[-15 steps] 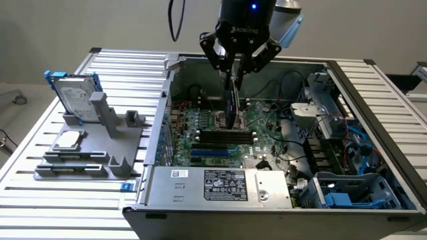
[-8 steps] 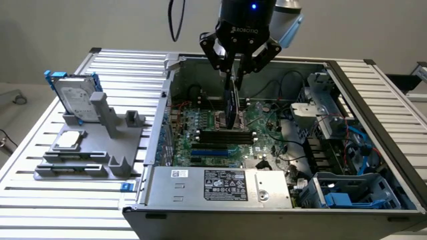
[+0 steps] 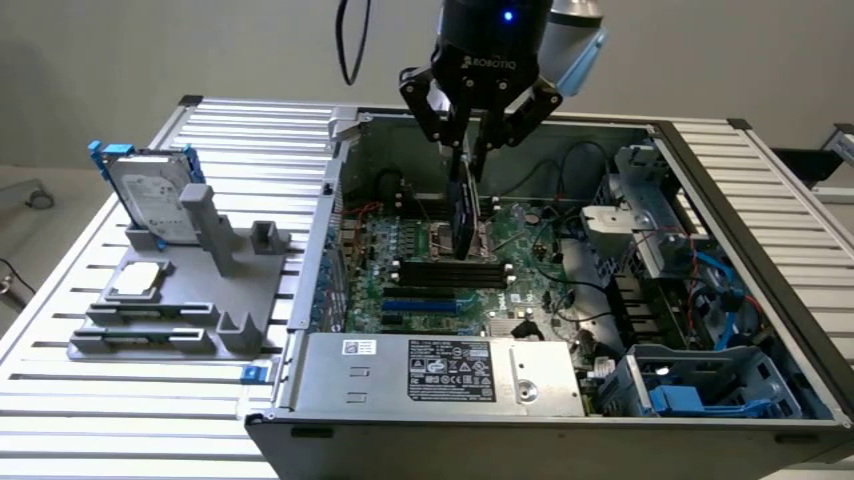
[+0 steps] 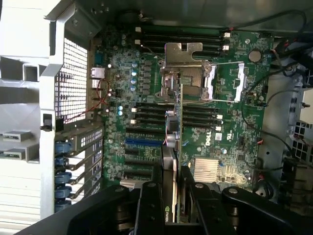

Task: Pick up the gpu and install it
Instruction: 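Insert the gpu into the slot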

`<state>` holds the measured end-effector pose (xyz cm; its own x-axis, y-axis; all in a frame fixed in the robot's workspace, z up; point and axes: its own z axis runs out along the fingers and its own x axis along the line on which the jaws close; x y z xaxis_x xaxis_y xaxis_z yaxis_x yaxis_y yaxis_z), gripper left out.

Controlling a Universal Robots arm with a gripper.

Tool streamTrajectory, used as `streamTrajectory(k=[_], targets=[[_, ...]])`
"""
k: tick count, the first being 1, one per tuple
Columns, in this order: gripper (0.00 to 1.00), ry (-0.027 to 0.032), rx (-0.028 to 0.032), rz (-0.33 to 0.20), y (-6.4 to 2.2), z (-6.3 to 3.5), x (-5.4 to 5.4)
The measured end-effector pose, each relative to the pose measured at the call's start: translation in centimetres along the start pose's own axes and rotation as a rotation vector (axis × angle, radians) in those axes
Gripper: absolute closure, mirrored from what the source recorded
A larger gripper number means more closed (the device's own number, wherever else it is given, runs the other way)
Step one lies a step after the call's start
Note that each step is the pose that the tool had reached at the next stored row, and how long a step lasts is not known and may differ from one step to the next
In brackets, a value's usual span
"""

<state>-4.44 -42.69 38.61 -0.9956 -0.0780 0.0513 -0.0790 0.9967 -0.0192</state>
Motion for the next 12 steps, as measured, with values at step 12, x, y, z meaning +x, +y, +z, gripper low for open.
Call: streamTrajectory(k=[12], targets=[[0.74, -0.0052, 0.0074, -0.217, 0.02, 1.15, -0.1]])
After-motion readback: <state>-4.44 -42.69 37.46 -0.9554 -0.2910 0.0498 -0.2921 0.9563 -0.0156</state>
